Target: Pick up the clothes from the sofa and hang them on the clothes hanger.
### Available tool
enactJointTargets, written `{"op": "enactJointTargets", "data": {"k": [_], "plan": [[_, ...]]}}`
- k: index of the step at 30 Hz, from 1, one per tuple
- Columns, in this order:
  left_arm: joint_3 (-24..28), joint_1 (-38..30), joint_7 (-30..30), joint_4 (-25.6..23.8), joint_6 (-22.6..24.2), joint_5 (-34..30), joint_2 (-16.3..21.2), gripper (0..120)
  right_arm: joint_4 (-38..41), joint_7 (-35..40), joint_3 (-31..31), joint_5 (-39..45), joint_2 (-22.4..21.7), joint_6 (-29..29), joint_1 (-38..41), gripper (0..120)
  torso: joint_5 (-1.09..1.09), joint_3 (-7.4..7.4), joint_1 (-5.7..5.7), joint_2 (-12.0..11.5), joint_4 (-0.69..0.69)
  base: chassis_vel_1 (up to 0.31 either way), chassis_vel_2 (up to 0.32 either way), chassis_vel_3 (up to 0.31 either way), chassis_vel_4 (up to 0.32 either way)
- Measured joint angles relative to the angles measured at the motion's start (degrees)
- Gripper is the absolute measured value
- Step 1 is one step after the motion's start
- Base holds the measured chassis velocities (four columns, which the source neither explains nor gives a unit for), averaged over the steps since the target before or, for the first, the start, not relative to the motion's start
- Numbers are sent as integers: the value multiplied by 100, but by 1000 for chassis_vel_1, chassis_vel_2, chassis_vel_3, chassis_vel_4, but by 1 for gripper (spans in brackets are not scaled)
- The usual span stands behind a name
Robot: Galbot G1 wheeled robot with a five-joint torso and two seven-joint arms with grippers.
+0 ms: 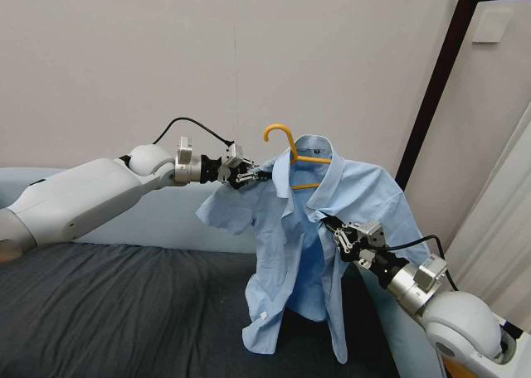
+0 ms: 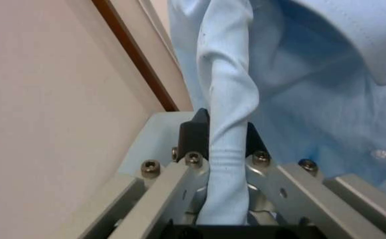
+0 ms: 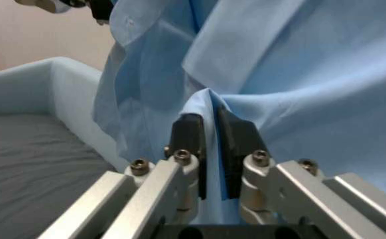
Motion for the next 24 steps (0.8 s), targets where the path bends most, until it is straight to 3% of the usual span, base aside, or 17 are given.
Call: {"op": "enactJointTargets", "data": {"k": [4,11,14,16,21,24], "plan": [[-39,-55,9,110,-74,78,81,2,39,139,46,-15,-101,-48,-330,32,0,0,0,0,1,0,0,0,0],[-48,-138,190,290,-182,132,117,2,250,187,252,-97,-146,-17,-768,52,0,0,0,0,-1,0,0,0,0],[-55,-151,299,403,-275,189,173,2,601,185,470,-62,-236,0,-1013,67,0,0,0,0,0,0,0,0,0],[-62,-148,316,422,-287,203,184,2,656,188,492,-40,-260,0,-1024,70,0,0,0,0,0,0,0,0,0],[-131,-42,660,465,-375,261,280,2,907,339,756,398,-597,-26,-804,93,0,0,0,0,2,0,0,0,0],[-164,36,734,478,-424,298,282,2,829,312,872,525,-809,-31,-685,98,2,0,0,0,1,0,0,0,0]]}}
